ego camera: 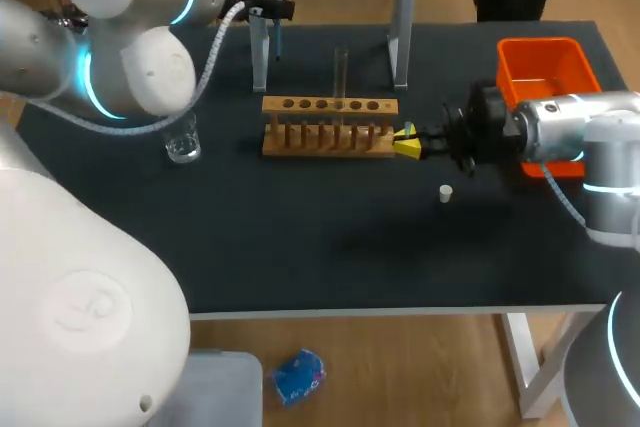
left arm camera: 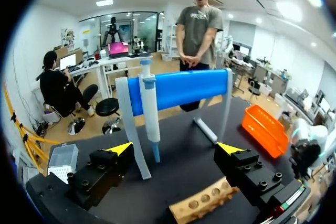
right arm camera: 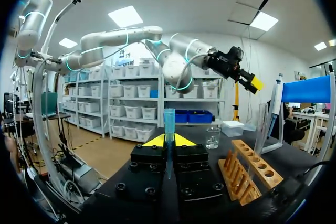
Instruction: Invert the test tube, pick up the pipette, mount the tip to pipette, aspirate from beaker and dispense into the tube, eject the tip, return the pipette, and cap with the stopper.
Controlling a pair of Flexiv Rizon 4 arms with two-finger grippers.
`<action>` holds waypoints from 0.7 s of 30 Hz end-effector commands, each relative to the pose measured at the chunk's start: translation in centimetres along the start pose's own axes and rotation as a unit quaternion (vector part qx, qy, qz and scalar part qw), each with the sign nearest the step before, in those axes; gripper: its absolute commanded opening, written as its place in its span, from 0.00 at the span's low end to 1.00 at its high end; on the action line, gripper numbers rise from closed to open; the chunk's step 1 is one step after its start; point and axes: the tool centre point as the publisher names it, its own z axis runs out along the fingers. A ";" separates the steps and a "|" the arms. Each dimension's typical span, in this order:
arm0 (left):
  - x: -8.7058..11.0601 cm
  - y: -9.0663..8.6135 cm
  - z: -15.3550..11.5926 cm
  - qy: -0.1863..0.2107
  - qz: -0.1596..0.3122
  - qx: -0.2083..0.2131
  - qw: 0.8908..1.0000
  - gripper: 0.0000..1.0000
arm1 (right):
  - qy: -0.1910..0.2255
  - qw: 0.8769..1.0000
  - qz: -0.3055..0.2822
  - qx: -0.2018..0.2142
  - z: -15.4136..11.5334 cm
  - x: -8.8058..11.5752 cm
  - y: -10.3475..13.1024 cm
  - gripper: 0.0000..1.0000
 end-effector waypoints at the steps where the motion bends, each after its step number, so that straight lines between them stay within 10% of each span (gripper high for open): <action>1: 0.1 0.2 3.1 -0.124 -0.005 0.014 0.992 1.00 | 0.001 1.000 0.000 0.000 -0.1 0.0 -0.1 0.00; 21: -0.7 -3.2 5.5 -0.172 -0.020 0.056 0.983 1.00 | 0.001 1.000 0.000 0.000 -0.1 0.0 -0.1 0.00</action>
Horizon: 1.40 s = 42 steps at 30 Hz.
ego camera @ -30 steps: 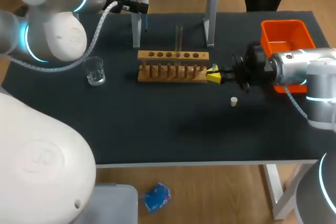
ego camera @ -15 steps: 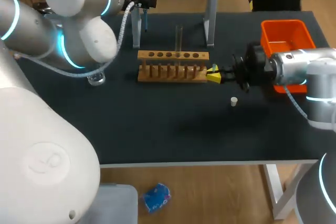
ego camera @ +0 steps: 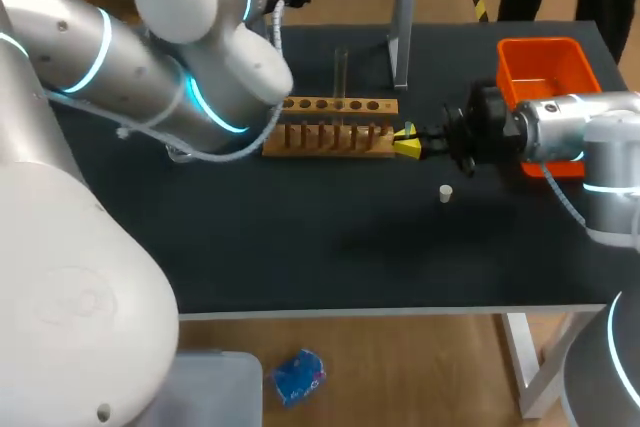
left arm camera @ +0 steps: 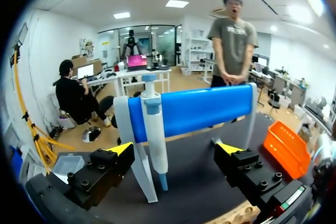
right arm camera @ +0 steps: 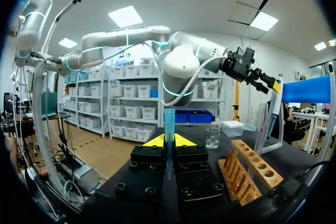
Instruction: Invert the test tube, pick up the pipette, mount the tip to pipette, aspirate from beaker and dispense into the tube, eject the tip, return the pipette, and cap with the stopper.
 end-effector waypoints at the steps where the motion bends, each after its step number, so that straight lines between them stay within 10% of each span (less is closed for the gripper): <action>1: 0.2 -0.2 1.0 -0.084 -0.006 -0.001 0.996 1.00 | 0.001 1.000 0.000 0.000 -0.1 0.0 -0.1 0.00; 42: -0.2 -1.4 4.1 -0.128 -0.063 0.030 0.989 1.00 | 0.001 1.000 0.000 0.000 -0.1 0.0 -0.1 0.00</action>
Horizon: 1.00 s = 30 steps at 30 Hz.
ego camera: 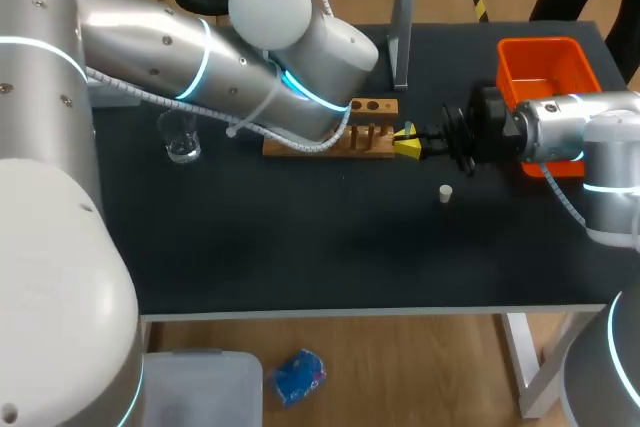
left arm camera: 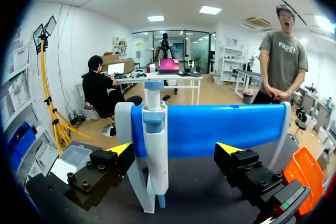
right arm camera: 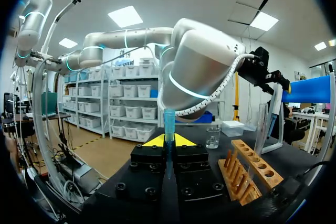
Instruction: Invert the test tube, pick up the pipette, mount the tip to pipette, aspirate from beaker and dispense into the tube, eject the tip, return the pipette, and cap with the stopper.
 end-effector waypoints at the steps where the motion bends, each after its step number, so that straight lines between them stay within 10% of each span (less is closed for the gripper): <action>1: 0.1 0.2 0.5 -0.002 -0.001 0.004 1.000 1.00 | 0.001 1.000 0.000 0.000 -0.1 0.0 -0.1 0.00; 30: -0.5 0.2 1.7 -0.030 -0.015 0.015 0.999 1.00 | 0.001 1.000 0.000 0.000 -0.1 0.0 -0.1 0.00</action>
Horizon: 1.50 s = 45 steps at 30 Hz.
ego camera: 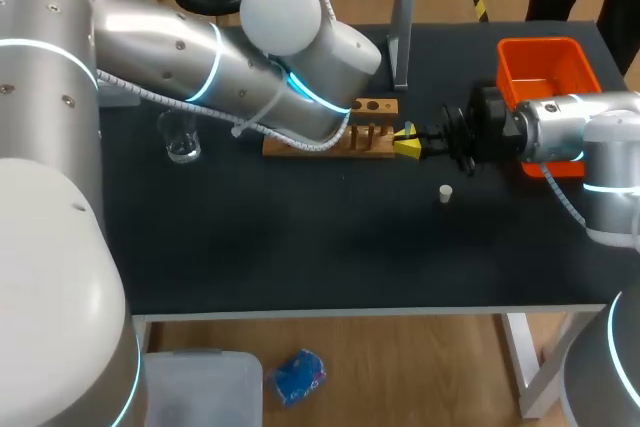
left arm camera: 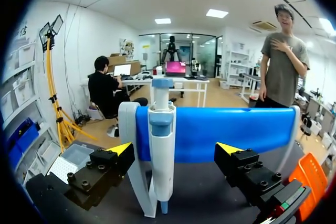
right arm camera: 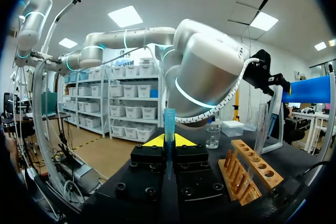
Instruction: Invert the test tube, pick up the pipette, mount the tip to pipette, aspirate from beaker and dispense into the tube, eject the tip, return the pipette, and cap with the stopper.
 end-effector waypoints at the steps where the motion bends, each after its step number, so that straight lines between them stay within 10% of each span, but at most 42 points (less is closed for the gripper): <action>1: 0.2 0.2 0.7 -0.005 -0.001 0.001 1.000 1.00 | 0.001 1.000 0.000 0.000 -0.1 0.0 -0.1 0.00; 29: 0.1 0.4 1.8 -0.009 -0.005 -0.006 1.000 1.00 | 0.001 1.000 0.000 0.000 -0.1 0.0 -0.1 0.00; 30: 0.1 0.4 1.8 -0.009 -0.005 -0.006 1.000 0.95 | 0.001 1.000 0.000 0.000 -0.1 0.0 -0.1 0.00; 33: 0.1 0.4 1.7 -0.009 -0.006 -0.006 1.000 0.09 | 0.001 1.000 0.000 0.000 -0.1 0.0 -0.1 0.00; 34: 0.2 0.5 1.7 -0.010 -0.006 -0.006 1.000 0.00 | 0.001 1.000 0.000 0.000 -0.1 0.0 -0.1 0.00; 45: 0.0 0.8 1.2 -0.013 -0.009 -0.006 1.000 0.00 | 0.001 1.000 0.000 0.000 -0.1 0.0 -0.1 0.00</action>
